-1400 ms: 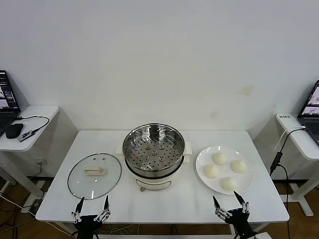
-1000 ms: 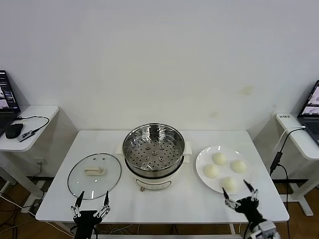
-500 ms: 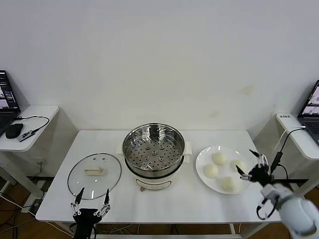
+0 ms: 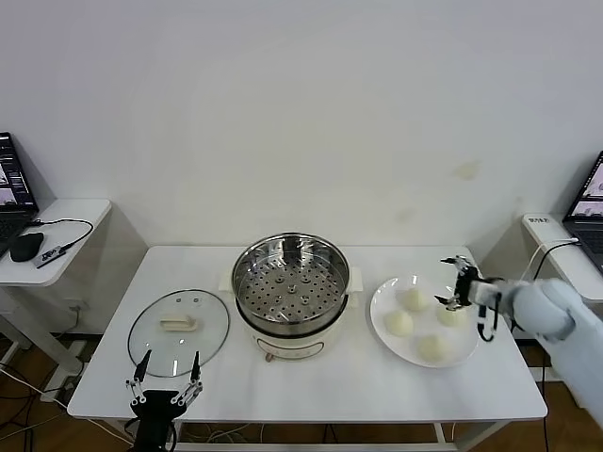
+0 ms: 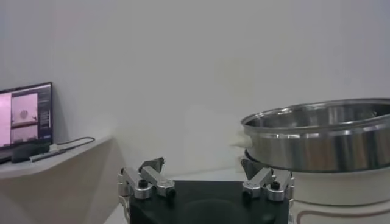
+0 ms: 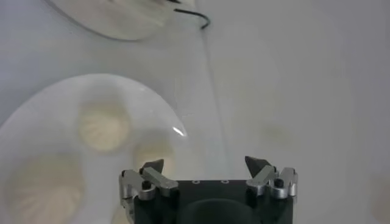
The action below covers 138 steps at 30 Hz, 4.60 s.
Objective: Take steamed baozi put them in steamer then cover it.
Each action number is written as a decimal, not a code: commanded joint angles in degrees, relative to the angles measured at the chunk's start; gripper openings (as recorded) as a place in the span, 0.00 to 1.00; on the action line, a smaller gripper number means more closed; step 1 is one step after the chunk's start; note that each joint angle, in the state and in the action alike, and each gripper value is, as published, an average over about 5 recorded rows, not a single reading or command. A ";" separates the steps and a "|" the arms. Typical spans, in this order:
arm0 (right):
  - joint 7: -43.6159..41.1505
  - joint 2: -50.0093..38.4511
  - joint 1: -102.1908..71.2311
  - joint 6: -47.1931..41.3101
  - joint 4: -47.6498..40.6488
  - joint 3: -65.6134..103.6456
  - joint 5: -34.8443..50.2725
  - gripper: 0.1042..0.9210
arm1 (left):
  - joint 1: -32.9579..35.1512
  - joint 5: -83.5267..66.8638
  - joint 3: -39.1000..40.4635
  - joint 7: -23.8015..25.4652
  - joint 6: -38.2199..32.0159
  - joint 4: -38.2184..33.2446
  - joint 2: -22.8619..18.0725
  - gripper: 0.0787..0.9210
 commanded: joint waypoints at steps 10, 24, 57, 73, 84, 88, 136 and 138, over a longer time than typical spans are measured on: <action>-16.74 7.73 31.83 3.69 -23.83 -36.47 -0.43 0.88 | -0.54 -0.77 -0.45 -0.36 -1.21 -0.14 -0.12 0.88; -14.23 17.70 28.92 5.63 -34.49 -34.27 -3.77 0.88 | -0.15 -0.44 -2.02 -0.16 -2.39 0.32 0.38 0.88; -13.43 22.69 27.57 4.31 -40.14 -32.91 -6.88 0.59 | 0.24 0.08 -2.45 -0.24 -3.47 0.56 0.25 0.88; -17.39 11.26 40.27 -0.11 -23.88 -40.92 7.94 0.59 | -0.36 -0.12 -2.14 -0.16 -3.34 0.30 0.79 0.88; -16.87 9.86 60.75 -3.32 -14.89 -54.17 21.73 0.59 | -1.38 -0.25 -1.17 0.01 -3.14 -0.62 2.06 0.88; -15.13 13.10 64.88 -3.90 -12.80 -57.47 23.98 0.59 | -1.55 -0.25 -0.90 0.02 -3.15 -0.66 2.49 0.88; 0.17 47.90 51.46 40.81 -41.31 -63.67 -8.02 0.60 | -1.40 -1.85 -3.36 0.33 -3.24 -0.38 2.36 0.88; 0.51 48.47 51.22 41.27 -42.13 -63.47 -8.54 0.60 | -1.40 -1.84 -3.35 0.32 -3.24 -0.46 2.32 0.88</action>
